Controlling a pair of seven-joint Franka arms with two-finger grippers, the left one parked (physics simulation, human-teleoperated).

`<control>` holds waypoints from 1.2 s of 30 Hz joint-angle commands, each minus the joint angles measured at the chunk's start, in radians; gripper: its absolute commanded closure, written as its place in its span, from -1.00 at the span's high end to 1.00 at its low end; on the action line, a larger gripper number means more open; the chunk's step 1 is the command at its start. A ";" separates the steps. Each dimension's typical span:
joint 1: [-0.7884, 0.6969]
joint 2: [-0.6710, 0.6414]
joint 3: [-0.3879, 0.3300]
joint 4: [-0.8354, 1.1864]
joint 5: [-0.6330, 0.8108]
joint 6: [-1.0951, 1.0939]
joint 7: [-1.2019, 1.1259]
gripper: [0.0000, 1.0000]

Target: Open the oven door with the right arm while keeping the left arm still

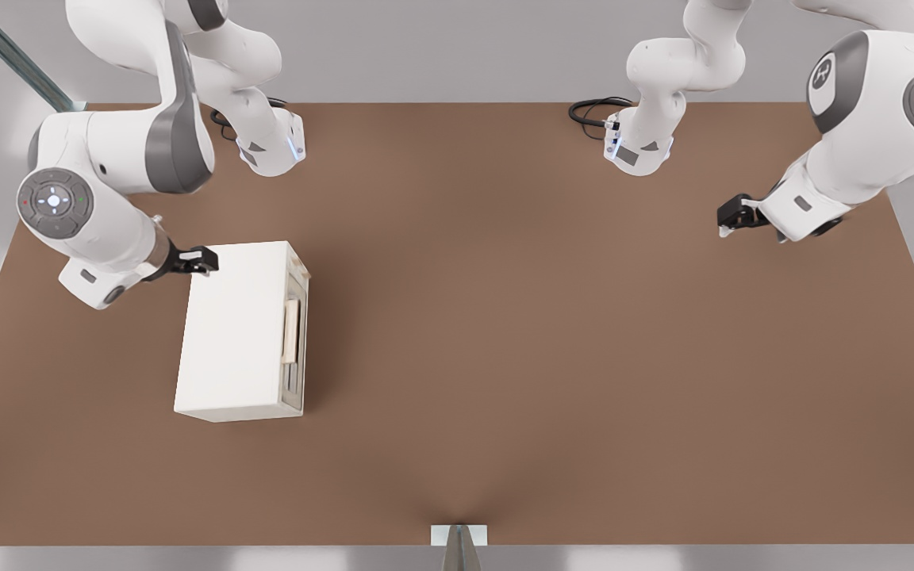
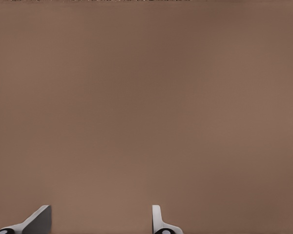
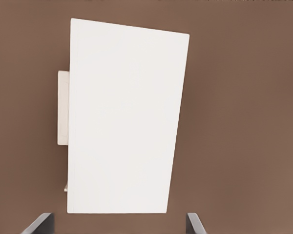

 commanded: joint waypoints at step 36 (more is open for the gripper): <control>0.344 0.571 -0.047 0.187 -0.345 0.006 0.549 -0.57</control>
